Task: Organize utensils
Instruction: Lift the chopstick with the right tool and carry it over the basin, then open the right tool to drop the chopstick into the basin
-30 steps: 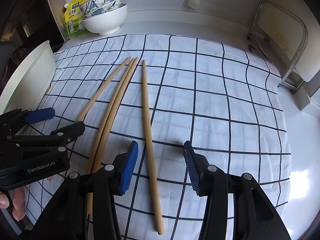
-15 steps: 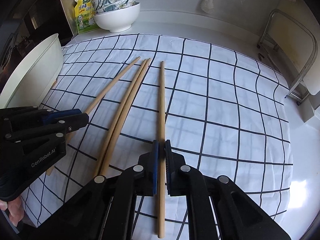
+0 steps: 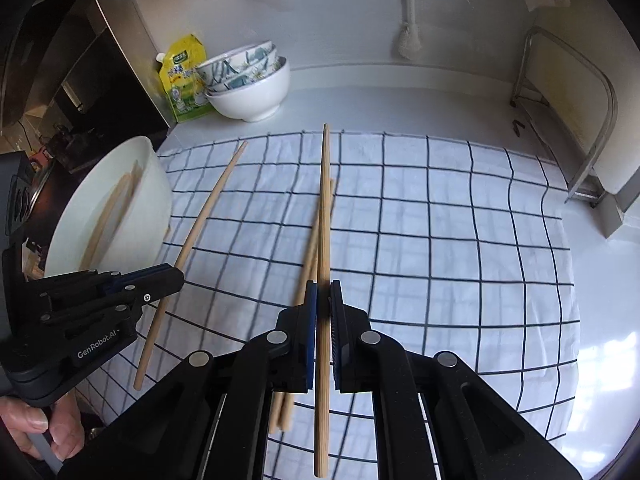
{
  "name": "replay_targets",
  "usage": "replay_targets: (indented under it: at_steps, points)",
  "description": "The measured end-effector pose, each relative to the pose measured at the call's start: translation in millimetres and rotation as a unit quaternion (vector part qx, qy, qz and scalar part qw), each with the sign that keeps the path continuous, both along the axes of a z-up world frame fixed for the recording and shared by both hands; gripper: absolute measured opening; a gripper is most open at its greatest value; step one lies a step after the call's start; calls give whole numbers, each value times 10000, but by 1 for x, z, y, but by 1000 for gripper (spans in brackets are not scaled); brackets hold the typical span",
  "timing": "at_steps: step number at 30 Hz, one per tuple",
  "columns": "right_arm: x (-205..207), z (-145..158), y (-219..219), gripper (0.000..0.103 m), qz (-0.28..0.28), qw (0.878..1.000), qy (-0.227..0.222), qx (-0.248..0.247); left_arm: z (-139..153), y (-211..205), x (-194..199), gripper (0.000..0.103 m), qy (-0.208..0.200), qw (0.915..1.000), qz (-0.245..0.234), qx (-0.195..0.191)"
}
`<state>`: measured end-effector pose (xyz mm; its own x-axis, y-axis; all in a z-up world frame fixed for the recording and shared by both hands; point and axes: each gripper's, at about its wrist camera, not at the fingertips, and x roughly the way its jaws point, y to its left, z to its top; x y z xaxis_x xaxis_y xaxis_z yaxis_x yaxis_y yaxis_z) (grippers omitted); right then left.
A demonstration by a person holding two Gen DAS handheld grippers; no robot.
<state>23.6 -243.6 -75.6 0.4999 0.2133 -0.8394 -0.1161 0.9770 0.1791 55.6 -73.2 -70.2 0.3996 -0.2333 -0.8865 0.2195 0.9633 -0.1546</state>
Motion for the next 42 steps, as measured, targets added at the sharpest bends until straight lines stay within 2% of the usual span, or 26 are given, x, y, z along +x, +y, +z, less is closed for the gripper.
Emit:
replay_targets:
  at_steps: [5, 9, 14, 18, 25, 30, 37, 38, 42]
  points:
    - [14, 32, 50, 6, 379, 9988, -307, 44, 38, 63, 5, 7, -244, 9978, 523, -321]
    - [33, 45, 102, 6, 827, 9956, -381, 200, 52, 123, 4, 7, -488, 9939, 974, -158]
    - [54, 47, 180, 6, 1466, 9879, -376, 326, 46, 198, 8, 7, -459, 9872, 1524, 79]
    - [63, 39, 236, 6, 1870, 9815, -281, 292, 32, 235, 14, 8, -337, 9842, 1726, 203]
    - [83, 1, 287, 6, 1924, 9807, 293, 156, -1, 257, 22, 8, -70, 9846, 1734, 211]
    - [87, -24, 288, 6, 1694, 9834, 653, 30, -20, 259, 29, 7, 126, 9864, 1629, 206]
    - [88, -32, 279, 7, 1512, 9859, 716, 50, -28, 257, 31, 8, 245, 9878, 1531, 155]
    - [87, -32, 278, 7, 1491, 9863, 700, 44, -27, 258, 31, 9, 242, 9877, 1537, 155]
    - [82, -27, 271, 12, 1371, 9890, 559, 8, -23, 259, 34, 43, 185, 9861, 1650, 109]
